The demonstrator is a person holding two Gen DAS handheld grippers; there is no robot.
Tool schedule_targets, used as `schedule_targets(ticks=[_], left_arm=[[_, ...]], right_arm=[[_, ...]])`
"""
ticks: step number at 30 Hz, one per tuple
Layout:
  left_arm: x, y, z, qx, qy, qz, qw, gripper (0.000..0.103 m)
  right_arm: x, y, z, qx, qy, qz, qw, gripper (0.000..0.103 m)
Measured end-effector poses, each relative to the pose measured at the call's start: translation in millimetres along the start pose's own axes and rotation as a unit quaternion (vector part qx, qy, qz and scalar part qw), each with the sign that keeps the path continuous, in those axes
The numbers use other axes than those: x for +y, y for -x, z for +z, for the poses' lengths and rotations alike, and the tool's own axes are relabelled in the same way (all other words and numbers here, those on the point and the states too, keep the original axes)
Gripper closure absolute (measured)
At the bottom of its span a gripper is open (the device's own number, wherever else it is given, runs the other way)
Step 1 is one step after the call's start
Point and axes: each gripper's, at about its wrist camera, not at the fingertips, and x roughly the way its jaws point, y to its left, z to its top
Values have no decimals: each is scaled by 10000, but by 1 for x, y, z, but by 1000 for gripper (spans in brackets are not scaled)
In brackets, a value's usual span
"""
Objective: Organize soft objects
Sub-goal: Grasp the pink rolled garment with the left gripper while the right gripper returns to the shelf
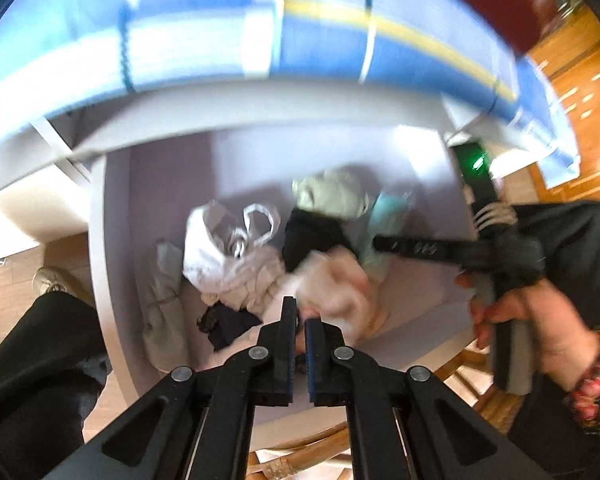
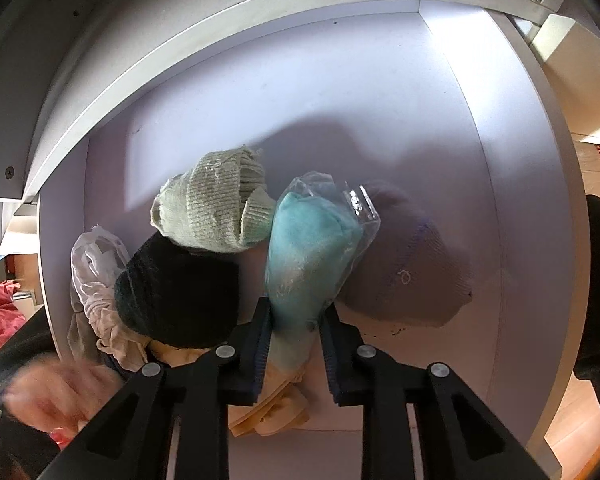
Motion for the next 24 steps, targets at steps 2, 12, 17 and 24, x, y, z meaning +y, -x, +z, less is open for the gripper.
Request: schedule_targets(ticks=[2,12,17,24], left_arm=[[-3,16,5,-215,-43,-78,9997,99],[-21,-3,12,214,-510,440,9975,30],[-26,-55,7,871,-837,889,9887,4],[-28,-109,-2,1392,-1387,1577,9677,55]], right_arm=[[3,-2,0,-3,30,-21,10000,80],[12,-8,0,27,110,-77,9999,80],[8,-10,1,60,82,-37,9999,80],[6,-14,2,68,89,-29,9999,80]])
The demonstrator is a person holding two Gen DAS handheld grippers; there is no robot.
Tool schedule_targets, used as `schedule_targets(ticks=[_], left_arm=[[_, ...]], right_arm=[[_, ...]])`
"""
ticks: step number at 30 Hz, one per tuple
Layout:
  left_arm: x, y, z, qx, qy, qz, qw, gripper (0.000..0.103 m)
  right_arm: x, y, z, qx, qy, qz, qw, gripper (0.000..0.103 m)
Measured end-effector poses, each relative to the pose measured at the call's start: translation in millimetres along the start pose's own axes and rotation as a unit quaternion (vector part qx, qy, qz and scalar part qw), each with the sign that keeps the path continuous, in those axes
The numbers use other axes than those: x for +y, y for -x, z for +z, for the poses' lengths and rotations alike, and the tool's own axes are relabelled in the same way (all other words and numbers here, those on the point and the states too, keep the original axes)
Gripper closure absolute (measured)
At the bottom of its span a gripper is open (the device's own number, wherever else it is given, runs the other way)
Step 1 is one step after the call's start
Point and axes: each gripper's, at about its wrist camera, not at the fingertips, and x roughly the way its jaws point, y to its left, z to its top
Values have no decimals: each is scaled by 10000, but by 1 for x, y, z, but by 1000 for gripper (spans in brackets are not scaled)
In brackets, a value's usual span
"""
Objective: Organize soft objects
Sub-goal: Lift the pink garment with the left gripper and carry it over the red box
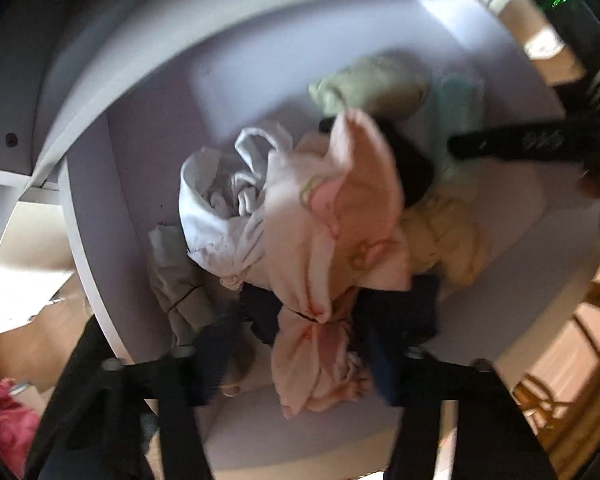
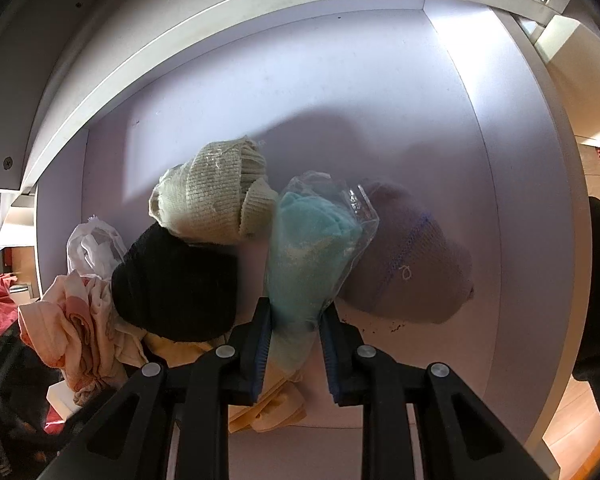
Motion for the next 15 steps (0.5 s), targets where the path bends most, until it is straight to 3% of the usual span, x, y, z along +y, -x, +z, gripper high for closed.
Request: schedule_targets(ticks=[1,9,15], left_arm=[[-1,-1,-1,22,-30,-49,10000,70],[0,57,-9,-695,-53,-385,9968,72],[-13,101,-22,-1059,-550,-139,9928,72]], right_arm=[[0,-1,0,-1,1,2,10000,80],[6,-5,-3,-34,130,-91,9999,80],[7,-2,-3,-6,59,-59,10000,80]])
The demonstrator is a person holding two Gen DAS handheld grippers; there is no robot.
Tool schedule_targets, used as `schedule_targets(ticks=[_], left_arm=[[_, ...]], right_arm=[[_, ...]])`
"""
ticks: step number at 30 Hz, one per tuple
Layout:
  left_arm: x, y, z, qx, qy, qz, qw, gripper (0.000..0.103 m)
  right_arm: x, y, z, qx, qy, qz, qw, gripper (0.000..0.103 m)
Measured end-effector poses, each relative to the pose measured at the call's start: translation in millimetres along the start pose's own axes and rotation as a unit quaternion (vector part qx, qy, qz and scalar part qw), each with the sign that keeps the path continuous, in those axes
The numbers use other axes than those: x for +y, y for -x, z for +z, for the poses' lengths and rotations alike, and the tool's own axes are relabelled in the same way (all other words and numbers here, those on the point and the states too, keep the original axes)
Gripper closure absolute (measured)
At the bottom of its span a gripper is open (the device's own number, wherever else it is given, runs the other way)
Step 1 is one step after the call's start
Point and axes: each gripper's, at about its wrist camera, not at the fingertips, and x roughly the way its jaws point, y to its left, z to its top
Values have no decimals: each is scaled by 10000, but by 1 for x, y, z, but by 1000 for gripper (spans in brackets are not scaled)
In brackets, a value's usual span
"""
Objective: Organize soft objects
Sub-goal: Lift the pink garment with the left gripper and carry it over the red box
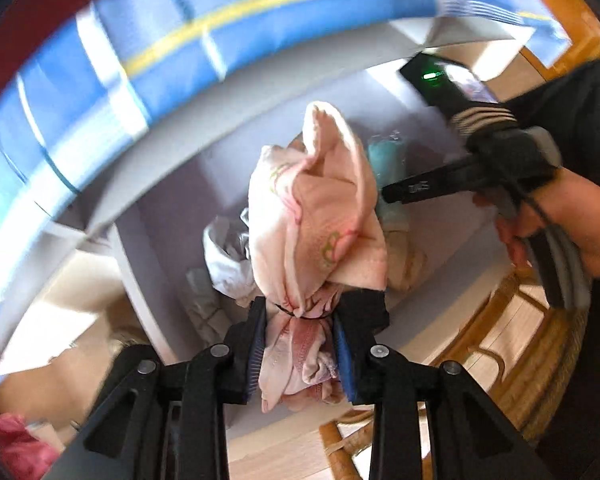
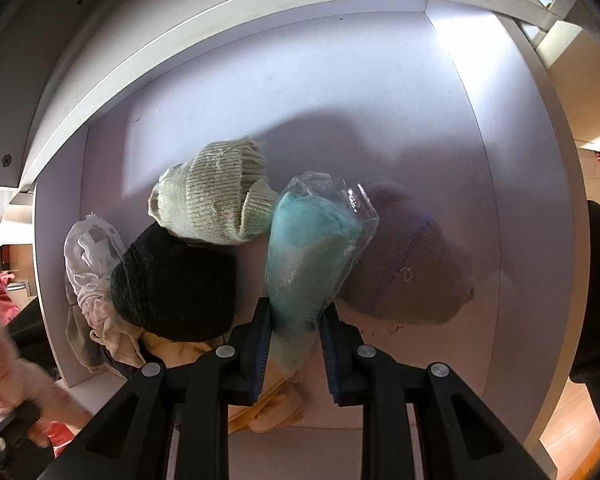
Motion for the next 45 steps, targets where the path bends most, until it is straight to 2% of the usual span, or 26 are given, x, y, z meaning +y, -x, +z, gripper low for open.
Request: schedule_targets(ticks=[5,9,12,14,18,22,24,30,34,38,42,45], left_arm=[[-16,48,-5,-364,-274,-116,9989,72],[-18,107,2,-833,-174,-624,9944,72],[-12,154,18,-1249,29,-1002,9871,72],[-4,177,32,-1462,162,-1122,9827,72],[10,220,68,-1846,303,-842,9787,72],[42,232,93,-2022,794,-678,9738,71],[59,233,101,-2010,1076,-617,9717,71],[102,223,116,-1775,1515,-200,9722,71],[140,213,135,-1552,1785,9,9716,71],[160,194,156,-1261,2041,106,9707,71],[176,178,174,-1015,2167,158,9708,71],[183,161,183,-838,2103,352,9734,71]], right_arm=[[2,0,1,-5,68,-44,10000,80],[5,1,1,-7,122,-83,9999,80],[9,0,0,2,190,-143,9997,80],[12,0,0,-1,232,-172,9996,80],[13,0,0,-2,274,-203,9994,80],[14,0,0,-2,280,-209,9994,80],[14,0,-1,3,276,-202,9994,80],[16,0,-1,20,278,-228,9994,80],[17,-2,0,28,279,-229,9993,80],[15,-3,0,50,236,-163,9996,80],[11,-4,0,68,266,-164,9995,80],[10,-5,1,87,263,-151,9995,80]])
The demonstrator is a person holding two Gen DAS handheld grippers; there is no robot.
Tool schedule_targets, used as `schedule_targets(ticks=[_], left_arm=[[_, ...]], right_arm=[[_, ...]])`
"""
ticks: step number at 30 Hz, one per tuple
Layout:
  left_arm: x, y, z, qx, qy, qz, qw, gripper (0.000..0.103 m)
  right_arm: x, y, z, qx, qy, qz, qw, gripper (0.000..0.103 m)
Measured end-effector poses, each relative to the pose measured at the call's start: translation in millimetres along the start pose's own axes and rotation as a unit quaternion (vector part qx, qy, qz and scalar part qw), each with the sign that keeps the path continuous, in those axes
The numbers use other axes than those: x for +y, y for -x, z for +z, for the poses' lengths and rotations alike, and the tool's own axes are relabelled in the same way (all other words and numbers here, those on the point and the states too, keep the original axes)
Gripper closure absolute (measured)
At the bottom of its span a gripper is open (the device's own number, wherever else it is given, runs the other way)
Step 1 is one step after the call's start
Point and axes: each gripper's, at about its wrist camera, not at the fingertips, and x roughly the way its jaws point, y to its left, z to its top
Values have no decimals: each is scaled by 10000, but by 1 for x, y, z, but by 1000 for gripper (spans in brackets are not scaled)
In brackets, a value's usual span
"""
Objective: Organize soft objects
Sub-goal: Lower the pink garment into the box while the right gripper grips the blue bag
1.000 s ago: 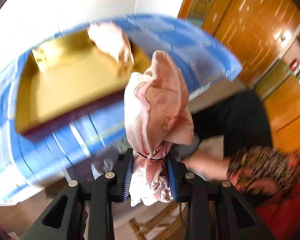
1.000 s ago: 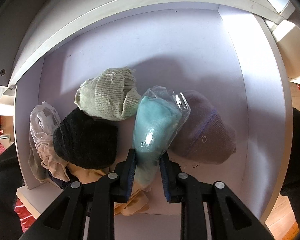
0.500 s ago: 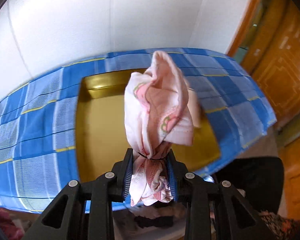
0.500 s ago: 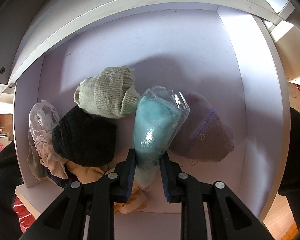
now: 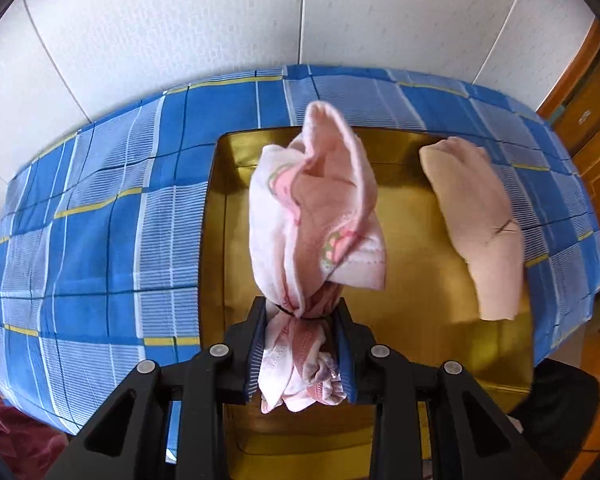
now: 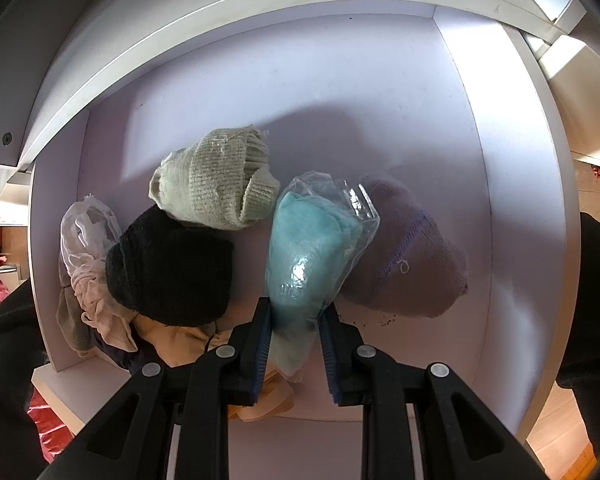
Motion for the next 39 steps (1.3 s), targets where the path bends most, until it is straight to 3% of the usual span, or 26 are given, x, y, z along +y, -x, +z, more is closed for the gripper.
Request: schedule_targets(ticks=[10,22,24,27,39], left_arm=[[16,-46,19,193,109,482,9986,70],[16,-59,29,-314,135,821,9960,69],[14,-55,28,-463,123,810,9956,66],[12,-42,27,-678,134,745,9948,54],[25,18,-6,-1343,130,511,9895,54]], right_arm=[[-4,-2,-3,13,-5,37,10000,80],[-4,-3,-4,15,-40,54,10000,80],[-5,-3,-4,17,-62,63,10000,80],[-5,-4,-3,27,-52,36,10000,80],[4,-6,-2,-11,129,-104,9999,81]])
